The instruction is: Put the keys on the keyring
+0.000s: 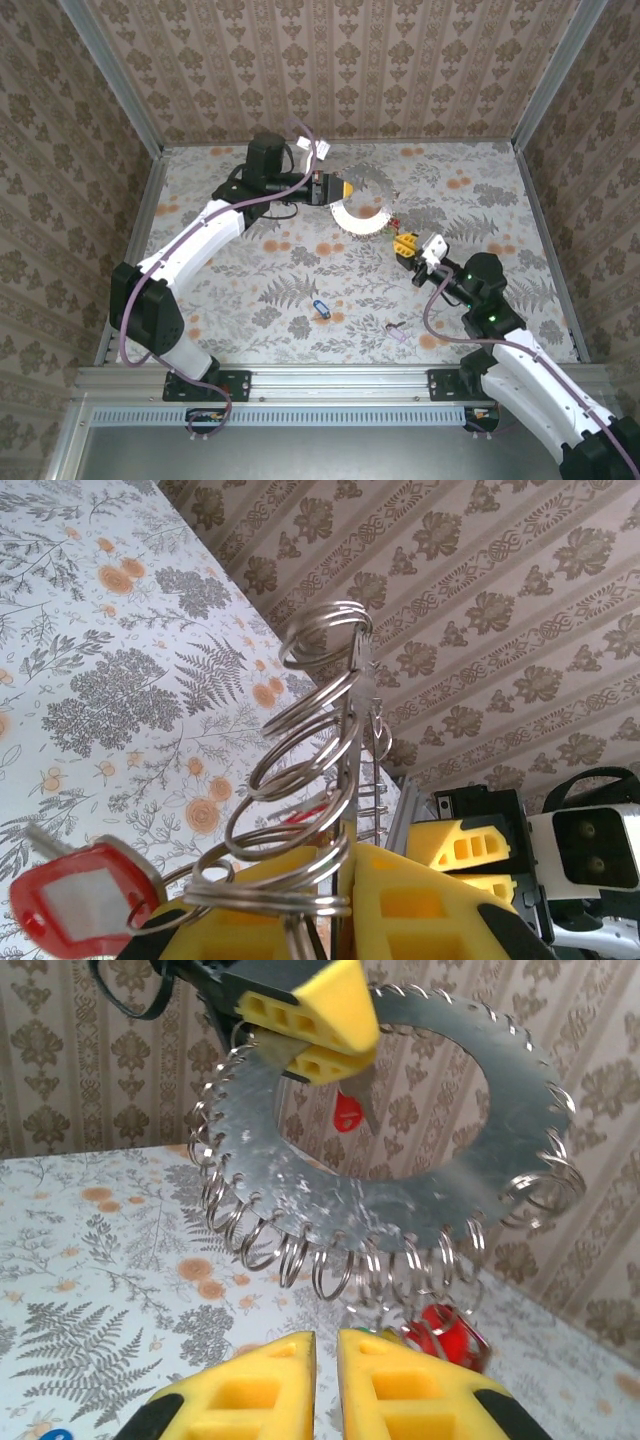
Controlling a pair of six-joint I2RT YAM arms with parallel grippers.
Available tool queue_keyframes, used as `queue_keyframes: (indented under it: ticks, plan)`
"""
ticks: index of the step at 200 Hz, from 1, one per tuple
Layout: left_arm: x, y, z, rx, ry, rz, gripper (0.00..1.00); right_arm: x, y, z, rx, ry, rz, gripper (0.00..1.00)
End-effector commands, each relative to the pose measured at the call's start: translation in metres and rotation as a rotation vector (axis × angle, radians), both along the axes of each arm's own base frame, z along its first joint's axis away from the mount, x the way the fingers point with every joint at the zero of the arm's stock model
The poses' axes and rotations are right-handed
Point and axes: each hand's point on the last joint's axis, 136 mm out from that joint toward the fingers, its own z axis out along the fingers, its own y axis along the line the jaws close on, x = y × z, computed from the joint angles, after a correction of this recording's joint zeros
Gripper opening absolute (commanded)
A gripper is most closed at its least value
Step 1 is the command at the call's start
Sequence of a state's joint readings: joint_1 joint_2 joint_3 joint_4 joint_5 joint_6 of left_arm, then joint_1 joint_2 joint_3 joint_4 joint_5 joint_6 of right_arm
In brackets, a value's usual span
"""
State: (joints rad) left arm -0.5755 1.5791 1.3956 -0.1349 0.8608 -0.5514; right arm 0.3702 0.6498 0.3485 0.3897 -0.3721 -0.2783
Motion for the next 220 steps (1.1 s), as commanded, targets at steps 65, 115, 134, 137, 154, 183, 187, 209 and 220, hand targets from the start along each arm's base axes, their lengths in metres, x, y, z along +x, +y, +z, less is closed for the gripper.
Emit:
queue_keyframes:
  ticks: [65, 115, 134, 137, 154, 183, 187, 209, 220]
  plan:
    - [-0.011, 0.012, 0.049, -0.095, -0.152, -0.054, 0.0, 0.004, 0.012, 0.016, -0.033, -0.155, 0.026, 0.17]
    - [-0.013, 0.016, 0.051, -0.101, -0.151, -0.061, 0.0, 0.007, 0.024, 0.022, -0.032, -0.178, 0.057, 0.19]
    - [-0.014, 0.016, 0.052, -0.102, -0.152, -0.06, 0.0, 0.011, 0.025, 0.024, -0.035, -0.186, 0.047, 0.2]
    - [-0.014, 0.016, 0.052, -0.102, -0.151, -0.061, 0.0, 0.011, 0.026, 0.024, -0.036, -0.188, 0.049, 0.2]
    - [-0.015, 0.017, 0.054, -0.106, -0.153, -0.062, 0.0, 0.012, 0.028, 0.027, -0.032, -0.198, 0.051, 0.21]
    - [-0.015, 0.017, 0.054, -0.11, -0.154, -0.062, 0.0, 0.011, 0.031, 0.033, -0.025, -0.215, 0.06, 0.2]
    - [-0.016, 0.017, 0.055, -0.111, -0.154, -0.063, 0.0, 0.011, 0.031, 0.034, -0.025, -0.216, 0.061, 0.2]
    - [-0.016, 0.016, 0.055, -0.118, -0.149, -0.066, 0.0, 0.012, 0.033, 0.036, -0.023, -0.219, 0.063, 0.2]
    - [-0.016, 0.016, 0.055, -0.121, -0.15, -0.067, 0.0, 0.012, 0.034, 0.036, -0.022, -0.22, 0.064, 0.2]
